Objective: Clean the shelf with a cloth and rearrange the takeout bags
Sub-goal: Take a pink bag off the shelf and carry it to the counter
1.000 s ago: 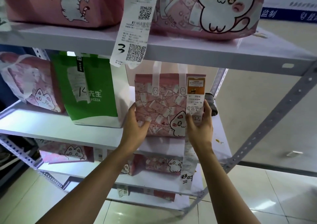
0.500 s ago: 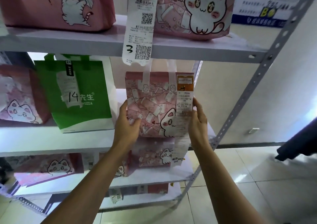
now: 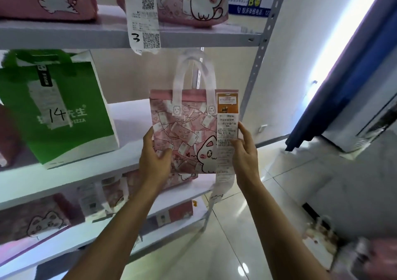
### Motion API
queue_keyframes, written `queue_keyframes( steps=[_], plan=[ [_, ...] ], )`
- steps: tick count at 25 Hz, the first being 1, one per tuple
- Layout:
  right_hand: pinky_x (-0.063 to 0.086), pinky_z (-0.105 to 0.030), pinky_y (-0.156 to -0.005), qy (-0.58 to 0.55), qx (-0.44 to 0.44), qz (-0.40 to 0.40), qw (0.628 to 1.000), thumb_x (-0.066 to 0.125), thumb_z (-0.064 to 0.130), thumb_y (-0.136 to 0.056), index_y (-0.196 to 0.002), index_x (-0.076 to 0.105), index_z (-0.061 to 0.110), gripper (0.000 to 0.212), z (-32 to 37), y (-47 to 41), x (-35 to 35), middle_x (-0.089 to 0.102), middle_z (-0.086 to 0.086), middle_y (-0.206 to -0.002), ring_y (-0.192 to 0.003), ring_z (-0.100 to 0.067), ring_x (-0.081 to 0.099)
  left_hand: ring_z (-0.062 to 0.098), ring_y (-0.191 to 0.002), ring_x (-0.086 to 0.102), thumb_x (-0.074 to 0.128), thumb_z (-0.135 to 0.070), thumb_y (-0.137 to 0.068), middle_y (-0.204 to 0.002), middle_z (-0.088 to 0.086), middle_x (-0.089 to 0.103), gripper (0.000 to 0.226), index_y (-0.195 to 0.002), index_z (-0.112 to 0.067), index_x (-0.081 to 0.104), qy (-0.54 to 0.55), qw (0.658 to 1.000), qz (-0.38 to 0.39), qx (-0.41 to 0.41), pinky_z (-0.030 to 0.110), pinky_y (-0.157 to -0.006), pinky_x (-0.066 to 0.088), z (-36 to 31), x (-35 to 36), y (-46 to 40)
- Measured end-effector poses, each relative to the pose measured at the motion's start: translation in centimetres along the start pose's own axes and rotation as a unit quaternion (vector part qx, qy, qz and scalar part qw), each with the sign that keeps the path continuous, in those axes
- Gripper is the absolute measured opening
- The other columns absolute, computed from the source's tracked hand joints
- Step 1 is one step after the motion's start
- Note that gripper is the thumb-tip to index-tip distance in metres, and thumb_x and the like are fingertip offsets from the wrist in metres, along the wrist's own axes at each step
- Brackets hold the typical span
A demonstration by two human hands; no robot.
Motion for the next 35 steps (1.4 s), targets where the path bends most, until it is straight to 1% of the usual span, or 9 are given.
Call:
queue_keyframes(
  steps=[2, 5, 8, 12, 14, 19, 26, 31, 35],
  plan=[
    [0.055, -0.017, -0.051, 0.009, 0.007, -0.025, 1.000, 0.045, 0.035, -0.105, -0.144, 0.046, 0.042, 0.039, 0.0, 1.2, -2.0, 0.071, 0.011, -0.107, -0.090, -0.003, 0.072, 0.003, -0.092, 0.063, 0.058, -0.019, -0.098, -0.147, 0.002, 0.050, 0.059, -0.147, -0.038, 0.030, -0.001, 1.000, 0.023, 0.006, 0.007, -0.050, 0.045, -0.3, 1.7, 1.0],
    [0.059, -0.025, -0.058, 0.029, 0.004, -0.069, 0.997, 0.045, 0.034, -0.105, -0.144, 0.044, 0.044, 0.040, 0.7, 2.3, -6.2, 0.071, 0.015, -0.106, -0.091, -0.010, 0.073, 0.000, -0.088, 0.063, 0.058, -0.020, -0.098, -0.148, 0.005, 0.049, 0.058, -0.146, -0.039, 0.031, 0.013, 0.998, 0.059, 0.017, 0.009, -0.050, 0.046, -1.7, 5.1, 2.1],
    [0.061, -0.039, -0.071, 0.030, 0.004, -0.114, 0.993, 0.045, 0.030, -0.106, -0.146, 0.043, 0.041, 0.041, 1.0, 2.6, -11.4, 0.070, 0.002, -0.114, -0.097, -0.019, 0.072, 0.023, -0.115, 0.062, 0.059, -0.019, -0.098, -0.141, 0.005, 0.055, 0.056, -0.142, -0.041, 0.033, 0.041, 0.993, 0.103, 0.043, 0.033, -0.076, 0.060, -3.8, 9.5, 3.8],
    [0.057, -0.021, -0.055, 0.019, 0.007, -0.166, 0.986, 0.047, 0.026, -0.105, -0.142, 0.047, 0.042, 0.040, 1.2, 2.8, -19.1, 0.073, 0.008, -0.105, -0.090, -0.009, 0.074, 0.028, -0.121, 0.059, 0.059, -0.022, -0.098, -0.143, 0.009, 0.052, 0.056, -0.144, -0.039, 0.032, 0.046, 0.985, 0.160, 0.050, 0.053, -0.093, 0.055, -6.4, 16.6, 6.1],
    [0.056, -0.018, -0.054, 0.008, 0.005, -0.193, 0.981, 0.048, 0.025, -0.105, -0.135, 0.049, 0.048, 0.038, 1.6, 2.9, -23.5, 0.073, 0.012, -0.099, -0.089, -0.006, 0.074, 0.029, -0.125, 0.057, 0.058, -0.023, -0.098, -0.147, 0.009, 0.050, 0.057, -0.146, -0.038, 0.031, 0.038, 0.980, 0.188, 0.057, 0.050, -0.095, 0.054, -7.8, 20.8, 7.6],
    [0.059, -0.022, -0.059, -0.008, -0.005, -0.252, 0.968, 0.050, 0.027, -0.105, -0.135, 0.048, 0.048, 0.037, 2.4, 2.5, -34.3, 0.071, 0.005, -0.109, -0.090, -0.008, 0.074, 0.027, -0.120, 0.060, 0.056, -0.025, -0.100, -0.144, 0.007, 0.052, 0.054, -0.145, -0.039, 0.030, 0.067, 0.961, 0.255, 0.081, 0.012, -0.062, 0.055, -11.6, 31.5, 11.5],
    [0.059, -0.021, -0.062, -0.013, 0.007, -0.305, 0.952, 0.048, 0.017, -0.105, -0.132, 0.050, 0.046, 0.040, 1.7, 0.9, -46.7, 0.071, 0.005, -0.112, -0.091, -0.007, 0.074, 0.017, -0.110, 0.062, 0.058, -0.024, -0.099, -0.130, 0.000, 0.057, 0.055, -0.145, -0.039, 0.031, 0.113, 0.938, 0.320, 0.073, 0.016, -0.064, 0.058, -15.5, 44.1, 15.7],
    [0.062, -0.024, -0.066, -0.004, 0.006, -0.352, 0.936, 0.049, 0.014, -0.103, -0.128, 0.053, 0.050, 0.044, 1.5, -1.5, -54.1, 0.072, 0.008, -0.109, -0.092, -0.006, 0.074, -0.005, -0.094, 0.059, 0.058, -0.023, -0.098, -0.107, -0.027, 0.056, 0.053, -0.144, -0.036, 0.034, 0.111, 0.924, 0.355, 0.092, 0.010, -0.060, 0.055, -18.4, 52.6, 16.8],
    [0.062, -0.030, -0.074, 0.012, -0.006, -0.391, 0.920, 0.049, 0.015, -0.103, -0.139, 0.051, 0.042, 0.046, 1.7, -5.0, -59.2, 0.072, 0.007, -0.112, -0.098, -0.012, 0.073, 0.008, -0.105, 0.060, 0.057, -0.023, -0.099, -0.115, -0.017, 0.057, 0.053, -0.145, -0.034, 0.033, 0.112, 0.908, 0.386, 0.116, 0.025, -0.074, 0.059, -21.1, 60.0, 16.1]
  ],
)
Point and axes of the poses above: each hand's wrist, its own y-axis away from the middle knuckle, its own x-axis out of the palm, z = x × y, the point moved 6 cm from there along -y, towards the middle knuckle
